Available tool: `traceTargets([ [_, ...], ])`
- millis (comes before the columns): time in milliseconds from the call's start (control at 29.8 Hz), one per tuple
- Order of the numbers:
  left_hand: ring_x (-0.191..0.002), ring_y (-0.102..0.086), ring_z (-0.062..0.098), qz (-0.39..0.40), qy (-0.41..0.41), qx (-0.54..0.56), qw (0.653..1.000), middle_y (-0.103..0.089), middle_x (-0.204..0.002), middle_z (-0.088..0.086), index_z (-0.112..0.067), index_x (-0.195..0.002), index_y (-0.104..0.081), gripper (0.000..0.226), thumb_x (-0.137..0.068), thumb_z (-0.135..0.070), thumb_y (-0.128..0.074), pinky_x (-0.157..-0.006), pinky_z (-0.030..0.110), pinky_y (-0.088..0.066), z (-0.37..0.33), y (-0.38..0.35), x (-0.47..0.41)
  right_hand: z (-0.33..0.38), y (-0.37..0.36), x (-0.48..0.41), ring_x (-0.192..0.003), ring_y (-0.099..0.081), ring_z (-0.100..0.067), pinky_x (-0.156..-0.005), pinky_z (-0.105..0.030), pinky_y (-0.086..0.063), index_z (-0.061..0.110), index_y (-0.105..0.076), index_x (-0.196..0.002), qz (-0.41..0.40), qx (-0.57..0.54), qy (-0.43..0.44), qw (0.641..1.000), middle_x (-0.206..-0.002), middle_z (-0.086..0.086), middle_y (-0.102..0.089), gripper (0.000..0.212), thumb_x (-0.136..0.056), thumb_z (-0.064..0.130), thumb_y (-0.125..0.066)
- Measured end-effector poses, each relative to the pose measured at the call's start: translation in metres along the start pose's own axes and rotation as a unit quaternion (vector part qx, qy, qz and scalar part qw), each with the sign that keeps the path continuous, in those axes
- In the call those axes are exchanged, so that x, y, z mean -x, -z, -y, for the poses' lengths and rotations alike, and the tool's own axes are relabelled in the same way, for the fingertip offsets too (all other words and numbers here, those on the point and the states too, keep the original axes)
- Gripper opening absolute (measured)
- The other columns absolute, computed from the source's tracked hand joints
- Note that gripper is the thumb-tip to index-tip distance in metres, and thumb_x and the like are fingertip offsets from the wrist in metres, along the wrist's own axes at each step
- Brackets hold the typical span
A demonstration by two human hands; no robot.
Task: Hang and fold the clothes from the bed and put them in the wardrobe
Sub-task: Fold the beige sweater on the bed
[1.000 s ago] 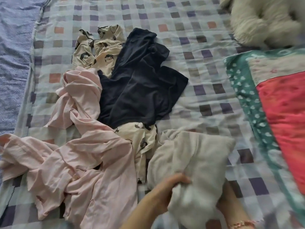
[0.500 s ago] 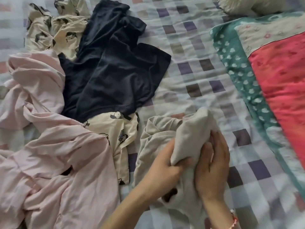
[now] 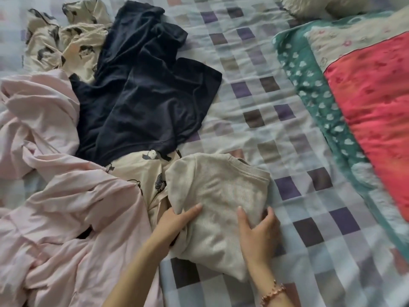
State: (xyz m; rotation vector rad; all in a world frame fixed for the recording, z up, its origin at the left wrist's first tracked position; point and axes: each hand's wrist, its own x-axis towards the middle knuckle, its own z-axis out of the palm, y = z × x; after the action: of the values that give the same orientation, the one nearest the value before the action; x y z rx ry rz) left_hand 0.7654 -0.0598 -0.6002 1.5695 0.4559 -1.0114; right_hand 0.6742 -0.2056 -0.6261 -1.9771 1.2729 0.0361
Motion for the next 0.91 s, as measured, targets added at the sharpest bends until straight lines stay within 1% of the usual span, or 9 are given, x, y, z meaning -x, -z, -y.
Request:
traceTargets([
  [67, -0.097, -0.068, 0.021, 0.081, 0.1, 0.081, 0.988, -0.072, -0.101, 0.006, -0.008, -0.108, -0.065, 0.06, -0.063, -0.044, -0.083, -0.095, 0.036, -0.049, -0.006, 0.003, 0.005, 0.003, 0.012, 0.009, -0.117, -0.052, -0.025, -0.101, -0.043, -0.043, 0.008, -0.043, -0.131, 0.062, -0.14, -0.072, 0.986, -0.127, -0.01, -0.054, 0.121, -0.041, 0.086, -0.059],
  [168, -0.086, -0.07, 0.024, 0.185, 0.141, 0.204, 0.951, -0.072, -0.096, 0.013, -0.003, -0.098, -0.07, 0.044, -0.074, -0.04, -0.069, -0.074, 0.032, -0.056, -0.017, 0.0, 0.02, 0.012, 0.032, 0.002, -0.094, -0.067, -0.022, -0.083, -0.037, -0.054, 0.009, -0.053, -0.116, 0.175, -0.288, -0.162, 0.927, -0.105, -0.006, -0.068, 0.081, -0.05, 0.047, -0.083],
  [302, -0.07, -0.068, 0.024, 0.235, 0.122, 0.347, 0.9, -0.069, -0.075, 0.012, -0.005, -0.079, -0.072, 0.053, -0.039, -0.032, -0.094, -0.059, 0.031, -0.055, -0.012, 0.001, 0.029, 0.026, 0.066, -0.005, -0.098, -0.068, -0.029, -0.077, -0.04, -0.057, 0.008, -0.056, -0.119, 0.318, -0.402, -0.155, 0.845, -0.108, -0.013, -0.069, 0.066, -0.063, 0.023, -0.087],
  [571, -0.096, -0.068, 0.025, 0.217, -0.058, 0.391, 0.893, -0.07, -0.102, 0.014, -0.003, -0.114, -0.066, 0.077, -0.047, -0.027, -0.094, -0.084, 0.039, -0.055, -0.028, 0.056, 0.104, 0.117, 0.11, 0.027, -0.096, -0.069, -0.023, -0.074, -0.033, -0.058, 0.017, -0.056, -0.116, 0.382, -0.345, 0.014, 0.857, -0.104, -0.004, -0.071, 0.054, -0.068, 0.015, -0.08],
  [638, -0.134, -0.038, 0.026, 0.173, -0.192, 0.315, 0.913, -0.045, -0.14, 0.018, 0.0, -0.144, -0.028, 0.055, -0.1, -0.03, -0.043, -0.116, 0.04, -0.02, -0.038, 0.06, 0.127, 0.134, 0.113, 0.034, -0.095, -0.069, -0.02, -0.074, -0.029, -0.057, 0.02, -0.055, -0.117, 0.413, -0.321, 0.048, 0.851, -0.103, 0.0, -0.071, 0.056, -0.067, 0.013, -0.081],
  [739, -0.143, -0.009, 0.034, 0.119, -0.331, 0.45, 0.821, -0.011, -0.151, 0.03, 0.012, -0.144, -0.005, 0.056, -0.099, -0.018, 0.011, -0.117, 0.041, -0.003, -0.051, 0.087, 0.176, 0.178, 0.116, 0.06, -0.091, -0.069, -0.015, -0.069, -0.021, -0.055, 0.022, -0.056, -0.114, 0.485, -0.285, 0.111, 0.819, -0.098, 0.004, -0.072, 0.055, -0.062, 0.014, -0.074],
  [806, -0.133, -0.039, 0.03, 0.027, -0.33, 0.501, 0.8, -0.031, -0.146, 0.027, 0.005, -0.136, -0.042, 0.047, -0.1, -0.021, -0.027, -0.107, 0.04, -0.035, -0.066, 0.096, 0.216, 0.213, 0.112, 0.091, -0.09, -0.069, -0.016, -0.069, -0.021, -0.055, 0.021, -0.058, -0.113, 0.528, -0.255, 0.161, 0.794, -0.099, 0.001, -0.072, 0.053, -0.062, 0.013, -0.074],
  [873, -0.094, -0.068, 0.027, 0.001, -0.28, 0.516, 0.809, -0.061, -0.121, 0.02, -0.012, -0.102, -0.073, 0.056, -0.05, -0.022, -0.091, -0.064, 0.038, -0.058, -0.069, 0.112, 0.24, 0.235, 0.109, 0.11, -0.095, -0.068, -0.021, -0.077, -0.03, -0.057, 0.025, -0.063, -0.11, 0.558, -0.237, 0.203, 0.769, -0.103, -0.003, -0.071, 0.051, -0.062, 0.015, -0.078],
  [907, -0.081, -0.071, 0.03, -0.023, -0.288, 0.51, 0.81, -0.068, -0.107, 0.019, -0.012, -0.091, -0.077, 0.07, -0.026, -0.024, -0.097, -0.052, 0.038, -0.056, -0.06, 0.128, 0.269, 0.255, 0.101, 0.137, -0.098, -0.067, -0.024, -0.083, -0.036, -0.056, 0.028, -0.065, -0.108, 0.587, -0.218, 0.232, 0.744, -0.105, -0.006, -0.07, 0.05, -0.061, 0.019, -0.08],
])
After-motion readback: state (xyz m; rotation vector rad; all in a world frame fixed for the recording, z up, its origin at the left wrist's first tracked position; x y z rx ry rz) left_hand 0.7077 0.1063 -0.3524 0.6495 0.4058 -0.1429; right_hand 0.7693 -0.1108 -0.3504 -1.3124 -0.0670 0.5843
